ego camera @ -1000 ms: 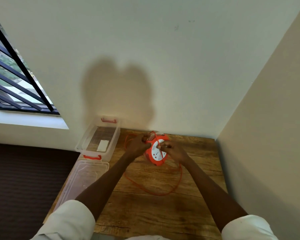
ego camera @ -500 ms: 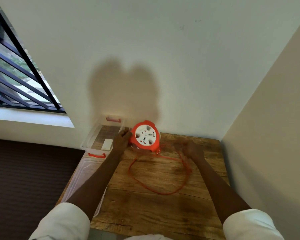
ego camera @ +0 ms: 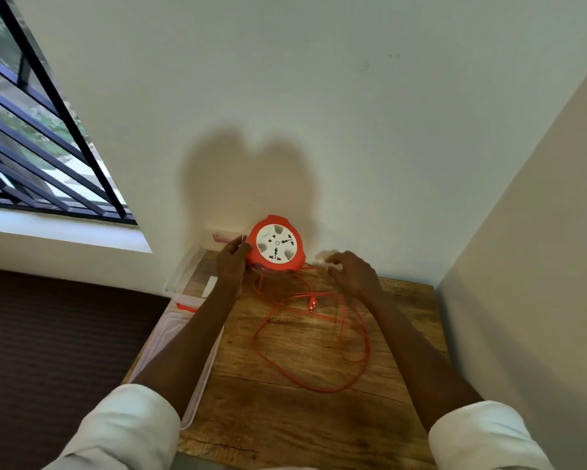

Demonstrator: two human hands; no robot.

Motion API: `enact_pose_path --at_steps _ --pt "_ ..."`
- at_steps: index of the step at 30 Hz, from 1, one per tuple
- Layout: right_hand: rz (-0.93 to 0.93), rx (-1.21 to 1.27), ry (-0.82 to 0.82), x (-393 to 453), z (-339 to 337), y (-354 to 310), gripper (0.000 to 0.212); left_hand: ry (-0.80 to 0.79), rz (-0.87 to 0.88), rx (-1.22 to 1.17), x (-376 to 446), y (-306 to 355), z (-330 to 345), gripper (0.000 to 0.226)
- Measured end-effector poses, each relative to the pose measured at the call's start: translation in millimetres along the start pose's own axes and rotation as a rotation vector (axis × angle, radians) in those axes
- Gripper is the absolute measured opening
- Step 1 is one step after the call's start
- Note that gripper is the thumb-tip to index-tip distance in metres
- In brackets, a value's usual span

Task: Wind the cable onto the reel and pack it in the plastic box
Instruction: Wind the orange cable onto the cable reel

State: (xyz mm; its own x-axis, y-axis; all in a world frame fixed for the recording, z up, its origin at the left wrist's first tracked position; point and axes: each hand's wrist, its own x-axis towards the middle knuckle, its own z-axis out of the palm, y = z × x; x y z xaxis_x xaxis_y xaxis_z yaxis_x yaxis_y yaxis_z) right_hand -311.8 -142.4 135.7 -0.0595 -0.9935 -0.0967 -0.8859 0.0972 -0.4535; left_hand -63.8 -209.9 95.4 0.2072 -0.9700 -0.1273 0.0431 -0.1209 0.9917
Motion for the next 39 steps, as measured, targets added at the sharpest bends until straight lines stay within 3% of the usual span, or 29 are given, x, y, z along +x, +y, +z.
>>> enact_pose_path --at_steps 4,8,14,16,21,23,26,29,31,35,39 --pt "-0.175 0.140 0.063 16 -8 -22 0.042 -0.086 0.060 0.104 1 12 4 0.039" --pt "-0.128 0.438 -0.044 34 -18 -37 0.067 -0.217 0.149 0.160 8 27 10 0.039" --pt "-0.059 0.743 -0.100 51 -35 -31 0.055 -0.298 0.224 0.178 18 50 20 0.038" --pt "-0.020 0.766 -0.071 52 -34 -28 0.056 -0.246 0.240 0.203 17 52 24 0.038" --pt "0.097 0.923 0.065 51 -22 -18 0.061 0.085 0.252 0.150 -5 38 32 0.024" --pt "0.158 1.017 0.131 53 -18 -14 0.065 0.015 0.253 0.162 -21 28 31 0.036" --pt "0.209 1.199 0.172 55 -14 -10 0.066 -0.302 0.167 0.356 -46 11 40 0.044" --pt "0.176 1.380 0.135 54 -11 -12 0.052 -0.494 -0.214 0.161 -60 4 58 0.047" --pt "0.150 1.458 0.106 53 -8 -13 0.050 -0.527 -0.326 -0.110 -60 3 69 0.049" --pt "0.129 1.450 0.116 48 0 -13 0.057 -0.398 -0.188 -0.284 -56 16 87 0.043" --pt "0.163 1.360 0.166 45 3 -9 0.068 -0.276 -0.120 -0.250 -50 27 93 0.041"
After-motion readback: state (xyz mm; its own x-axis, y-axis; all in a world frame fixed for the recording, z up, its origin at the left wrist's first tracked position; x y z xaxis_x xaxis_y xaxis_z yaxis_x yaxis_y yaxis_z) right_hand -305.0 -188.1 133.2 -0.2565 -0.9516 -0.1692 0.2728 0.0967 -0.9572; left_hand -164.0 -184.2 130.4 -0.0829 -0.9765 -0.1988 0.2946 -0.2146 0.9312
